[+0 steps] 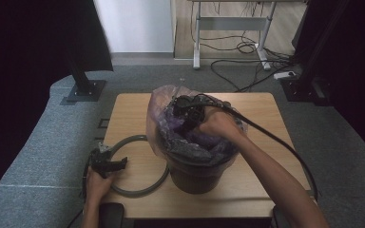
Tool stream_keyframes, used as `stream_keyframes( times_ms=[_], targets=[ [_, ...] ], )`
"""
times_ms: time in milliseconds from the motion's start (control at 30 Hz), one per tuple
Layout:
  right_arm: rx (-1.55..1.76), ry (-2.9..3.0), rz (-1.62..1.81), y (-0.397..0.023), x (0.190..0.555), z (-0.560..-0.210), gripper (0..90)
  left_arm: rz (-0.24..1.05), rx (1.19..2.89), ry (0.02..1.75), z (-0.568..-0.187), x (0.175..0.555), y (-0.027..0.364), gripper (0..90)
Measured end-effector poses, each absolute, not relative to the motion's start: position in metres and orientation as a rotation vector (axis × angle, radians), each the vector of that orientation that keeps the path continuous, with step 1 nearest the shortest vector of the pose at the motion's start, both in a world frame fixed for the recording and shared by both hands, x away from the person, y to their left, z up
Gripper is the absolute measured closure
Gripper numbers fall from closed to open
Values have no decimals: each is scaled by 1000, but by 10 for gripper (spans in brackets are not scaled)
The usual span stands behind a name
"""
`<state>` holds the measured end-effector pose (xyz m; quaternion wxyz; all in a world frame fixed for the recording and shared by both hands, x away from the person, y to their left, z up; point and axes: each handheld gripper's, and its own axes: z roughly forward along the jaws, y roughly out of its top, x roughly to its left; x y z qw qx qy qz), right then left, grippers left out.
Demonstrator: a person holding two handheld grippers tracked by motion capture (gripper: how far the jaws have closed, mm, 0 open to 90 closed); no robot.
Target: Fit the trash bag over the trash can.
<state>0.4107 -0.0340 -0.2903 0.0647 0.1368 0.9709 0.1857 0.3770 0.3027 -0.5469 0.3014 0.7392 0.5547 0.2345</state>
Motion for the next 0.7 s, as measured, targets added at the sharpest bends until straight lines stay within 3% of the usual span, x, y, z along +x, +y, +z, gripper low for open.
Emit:
stream_keyframes(
  times_ms=[200,333,433,700],
  targets=[
    [459,2942,495,-47,415,-316,740,622,1959,1472,-547,377,303,85],
    [475,2945,623,-55,412,-312,467,622,1959,1472,-547,377,303,85],
    [502,2939,702,-60,410,-299,380,622,1959,1472,-547,377,303,86],
    [513,2853,774,-60,407,-255,398,622,1960,1472,-547,377,303,86]
  ],
)
